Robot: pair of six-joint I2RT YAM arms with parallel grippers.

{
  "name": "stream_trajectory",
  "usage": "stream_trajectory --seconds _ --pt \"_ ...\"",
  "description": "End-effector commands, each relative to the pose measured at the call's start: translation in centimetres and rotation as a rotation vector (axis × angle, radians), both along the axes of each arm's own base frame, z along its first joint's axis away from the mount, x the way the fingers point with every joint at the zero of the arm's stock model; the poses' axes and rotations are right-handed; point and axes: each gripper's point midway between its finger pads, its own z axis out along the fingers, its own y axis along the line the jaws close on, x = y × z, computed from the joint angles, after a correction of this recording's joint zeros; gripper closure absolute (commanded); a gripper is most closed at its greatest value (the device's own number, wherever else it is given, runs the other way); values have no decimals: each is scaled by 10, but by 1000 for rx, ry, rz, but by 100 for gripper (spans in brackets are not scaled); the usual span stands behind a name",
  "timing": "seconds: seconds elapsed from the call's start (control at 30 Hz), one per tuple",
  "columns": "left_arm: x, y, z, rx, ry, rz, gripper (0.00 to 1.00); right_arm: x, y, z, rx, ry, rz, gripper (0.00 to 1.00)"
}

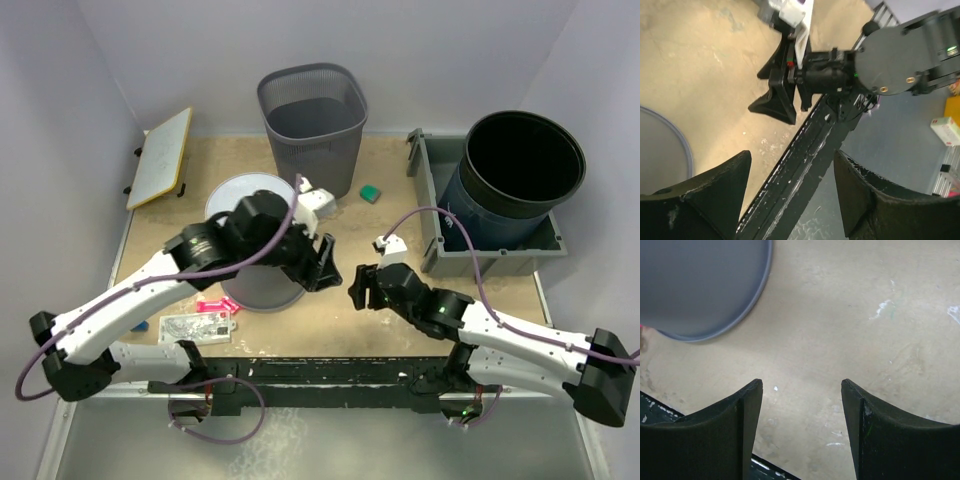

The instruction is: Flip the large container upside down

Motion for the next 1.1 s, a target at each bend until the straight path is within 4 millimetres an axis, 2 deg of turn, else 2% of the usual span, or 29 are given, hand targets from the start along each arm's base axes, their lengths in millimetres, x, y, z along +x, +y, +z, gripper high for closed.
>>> stream_trajectory --seconds 0.0,0.13,0.23,0.27,0.4,0.53,0.63,0.7,0.83,0.93,1.0,1.07 --pt "5 -16 -19 50 -31 -4 36 1 -29 -6 -38 -11 -112 33" --pt "24 0 -50 184 -25 110 36 -2 -41 -7 -33 -7 -160 33" --pt "40 21 -70 267 19 187 36 -1 -44 -5 -28 -15 -174 33" --pt "50 33 -74 273 34 233 37 -1 -45 -3 -29 -20 -173 33" --pt "95 72 -67 248 3 455 37 1 -45 3 -38 -28 -176 33" --pt "118 97 -52 240 -35 624 37 3 -46 7 -46 -36 -183 33" --pt "116 87 -34 161 -50 589 37 5 -42 12 -21 -50 -182 33" --pt "112 80 -17 100 -66 554 38 8 -32 18 21 -63 -161 33" --pt "111 63 36 -102 -135 509 38 17 5 39 135 -100 -86 32" --pt "120 49 77 -239 -186 505 38 29 28 56 161 -117 -66 32" --pt "129 33 86 -270 -178 469 38 33 44 60 168 -101 -38 32" --pt "141 19 87 -266 -161 462 39 35 53 64 184 -92 -27 31"
